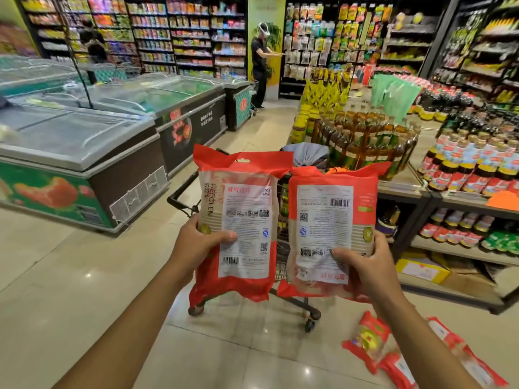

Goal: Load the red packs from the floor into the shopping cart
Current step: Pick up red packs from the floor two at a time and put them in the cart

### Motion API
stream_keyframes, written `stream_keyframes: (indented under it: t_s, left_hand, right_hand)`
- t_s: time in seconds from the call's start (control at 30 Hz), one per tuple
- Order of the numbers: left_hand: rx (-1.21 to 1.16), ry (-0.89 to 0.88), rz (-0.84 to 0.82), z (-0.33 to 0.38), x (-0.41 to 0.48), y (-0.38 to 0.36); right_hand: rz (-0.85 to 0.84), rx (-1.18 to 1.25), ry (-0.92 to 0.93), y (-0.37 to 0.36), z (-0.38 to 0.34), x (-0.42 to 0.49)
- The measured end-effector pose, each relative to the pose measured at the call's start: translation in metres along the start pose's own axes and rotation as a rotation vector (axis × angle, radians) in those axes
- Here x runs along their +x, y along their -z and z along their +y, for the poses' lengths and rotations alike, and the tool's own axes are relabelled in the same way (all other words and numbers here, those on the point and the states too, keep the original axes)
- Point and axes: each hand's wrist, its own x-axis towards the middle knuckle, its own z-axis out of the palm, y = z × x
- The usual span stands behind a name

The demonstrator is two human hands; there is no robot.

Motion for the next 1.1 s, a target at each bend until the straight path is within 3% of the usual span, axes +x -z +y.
stream_keyframes:
  t_s: [0.4, 0.67, 0.93, 1.1]
  left_hand:
    - [0.061, 0.076, -0.038, -0.006, 0.249, -0.03]
    - [0.053, 0.301, -0.105, -0.086, 0.424, -0.063]
    - [0.163, 0.561, -0.198, -0.248, 0.57, -0.119]
    - [0.337, 0.728, -0.233, -0.454, 0.624, -0.138]
  right_hand:
    - [-0.019, 0.078, -0.143, -0.093, 0.056, 0.245]
    - [-0.018, 0.012, -0.346, -0.135, 0.136, 0.39]
    - [0.102, -0.076, -0.658, -0.175, 0.301, 0.482]
    - [0.18, 0.149, -0.899, -0.183, 0.407, 0.503]
